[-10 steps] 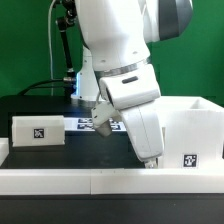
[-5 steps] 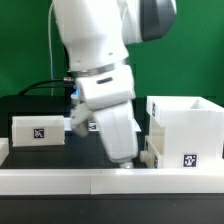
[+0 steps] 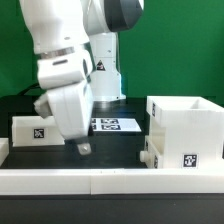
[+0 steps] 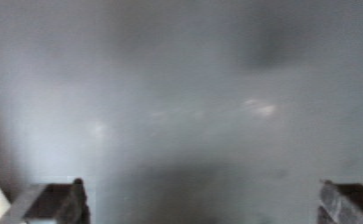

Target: Assemble drawer

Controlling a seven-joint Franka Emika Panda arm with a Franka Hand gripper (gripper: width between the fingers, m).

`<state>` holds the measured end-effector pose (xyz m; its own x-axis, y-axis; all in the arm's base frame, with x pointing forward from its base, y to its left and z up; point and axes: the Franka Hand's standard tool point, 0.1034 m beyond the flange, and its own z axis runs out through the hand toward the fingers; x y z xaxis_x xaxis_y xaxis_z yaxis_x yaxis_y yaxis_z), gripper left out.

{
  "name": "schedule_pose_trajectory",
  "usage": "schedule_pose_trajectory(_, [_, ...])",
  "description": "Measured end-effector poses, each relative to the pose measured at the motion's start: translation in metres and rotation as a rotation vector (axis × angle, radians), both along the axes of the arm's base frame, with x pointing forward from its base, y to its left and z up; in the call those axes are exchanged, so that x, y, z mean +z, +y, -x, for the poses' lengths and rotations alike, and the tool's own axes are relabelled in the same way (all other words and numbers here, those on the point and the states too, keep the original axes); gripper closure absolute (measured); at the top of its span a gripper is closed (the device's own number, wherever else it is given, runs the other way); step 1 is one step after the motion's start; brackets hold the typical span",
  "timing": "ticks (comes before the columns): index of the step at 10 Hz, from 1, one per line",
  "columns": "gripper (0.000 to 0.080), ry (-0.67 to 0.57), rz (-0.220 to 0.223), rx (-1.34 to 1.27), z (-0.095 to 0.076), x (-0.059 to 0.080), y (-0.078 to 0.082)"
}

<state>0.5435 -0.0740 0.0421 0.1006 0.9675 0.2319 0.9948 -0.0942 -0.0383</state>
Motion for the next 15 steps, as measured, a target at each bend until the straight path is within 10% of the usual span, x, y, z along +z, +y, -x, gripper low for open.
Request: schedule_pose_trajectory(15, [0.0151,0.099,0.046,-0.708,0.057,0.02,-0.037])
